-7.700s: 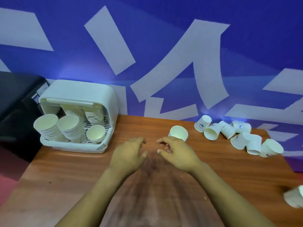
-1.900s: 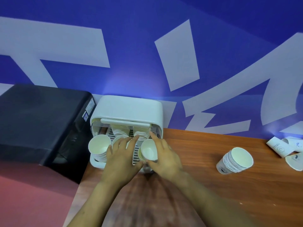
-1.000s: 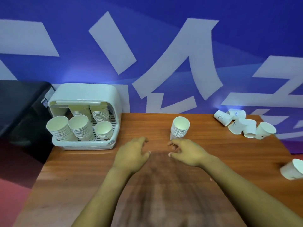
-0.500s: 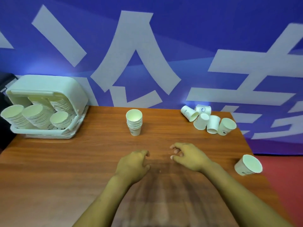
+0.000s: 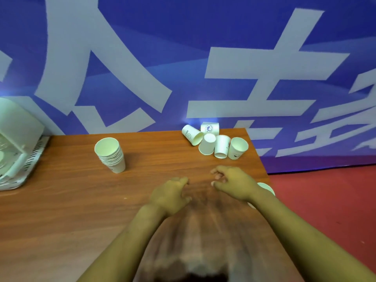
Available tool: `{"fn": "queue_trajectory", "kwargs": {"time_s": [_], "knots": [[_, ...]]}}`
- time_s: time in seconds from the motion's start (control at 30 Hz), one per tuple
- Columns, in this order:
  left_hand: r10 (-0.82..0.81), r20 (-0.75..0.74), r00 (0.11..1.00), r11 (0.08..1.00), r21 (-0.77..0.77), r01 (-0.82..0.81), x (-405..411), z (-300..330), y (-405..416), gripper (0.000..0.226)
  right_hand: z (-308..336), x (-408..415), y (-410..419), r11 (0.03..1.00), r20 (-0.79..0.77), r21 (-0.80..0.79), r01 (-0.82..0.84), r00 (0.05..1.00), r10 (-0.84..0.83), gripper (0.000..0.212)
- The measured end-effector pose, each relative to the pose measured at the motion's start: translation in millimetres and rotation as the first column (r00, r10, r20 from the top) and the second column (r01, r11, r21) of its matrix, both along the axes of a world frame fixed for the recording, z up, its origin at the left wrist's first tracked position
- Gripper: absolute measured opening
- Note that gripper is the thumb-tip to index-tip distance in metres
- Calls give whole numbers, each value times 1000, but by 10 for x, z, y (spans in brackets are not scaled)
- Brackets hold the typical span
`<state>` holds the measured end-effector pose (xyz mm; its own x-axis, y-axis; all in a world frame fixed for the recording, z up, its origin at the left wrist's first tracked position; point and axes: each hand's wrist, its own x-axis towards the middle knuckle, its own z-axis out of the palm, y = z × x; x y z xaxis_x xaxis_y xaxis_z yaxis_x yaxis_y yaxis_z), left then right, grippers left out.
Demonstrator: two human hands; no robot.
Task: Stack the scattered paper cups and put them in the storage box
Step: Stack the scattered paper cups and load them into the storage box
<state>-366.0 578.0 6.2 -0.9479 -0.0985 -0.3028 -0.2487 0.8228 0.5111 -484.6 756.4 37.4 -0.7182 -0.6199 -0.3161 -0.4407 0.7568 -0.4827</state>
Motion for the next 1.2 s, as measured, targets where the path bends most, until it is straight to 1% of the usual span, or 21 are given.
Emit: {"fn": "queue_trajectory", "kwargs": {"time_s": [0.1,0.2,0.3,0.37,0.47,0.53,0.6,0.7,0.77,0.83,0.9,0.93,1.03,1.1,1.2], "knots": [[-18,26,1000,1000,-5,18,-270,-85,364,50,-22,-349,202,1000,17,-25,-17,1000,18,37],[-12,15,1000,1000,-28,12,-571,-105,818,56,-32,-707,457,998,8,-50,-46,999,46,36],[-79,12,997,995,-58,80,-831,-123,1314,68,-62,-1076,704,998,-2,-39,-49,999,49,37],[-118,47,992,987,-107,122,-946,-174,1621,77,-126,-1271,830,998,-11,-13,-65,998,65,41],[-125,17,992,984,-129,126,-1109,-266,1958,83,-225,-1475,933,995,-33,23,-95,995,96,50],[-135,6,991,979,-154,135,-1239,-337,2086,85,-283,-1591,965,995,-37,33,-97,995,98,54],[-159,21,987,963,-216,160,-1361,-396,2149,89,-337,-1698,976,996,-42,21,-84,996,85,55],[-245,58,968,924,-288,251,-1515,-476,2205,94,-411,-1868,937,998,-91,3,-68,994,68,55],[-276,77,958,915,-285,287,-1591,-552,2257,93,-462,-1967,895,998,-109,1,-68,992,68,60],[-278,100,955,925,-241,294,-1642,-619,2291,91,-521,-2055,841,997,-94,-37,-68,994,64,64],[-254,111,961,945,-183,271,-1677,-642,2282,89,-595,-2135,779,995,-59,-66,-68,996,64,68],[-230,112,967,954,-168,247,-1689,-634,2259,88,-636,-2169,742,996,-44,-52,-74,996,72,72],[-109,102,989,982,-141,123,-1709,-596,2136,87,-778,-2251,626,993,-17,50,-103,994,104,84],[-28,98,995,996,-87,36,-1702,-615,2029,87,-863,-2283,558,992,24,78,-102,995,101,89],[33,74,997,998,-48,-29,-1682,-647,1886,87,-937,-2308,504,996,38,48,-81,996,79,88]]}}
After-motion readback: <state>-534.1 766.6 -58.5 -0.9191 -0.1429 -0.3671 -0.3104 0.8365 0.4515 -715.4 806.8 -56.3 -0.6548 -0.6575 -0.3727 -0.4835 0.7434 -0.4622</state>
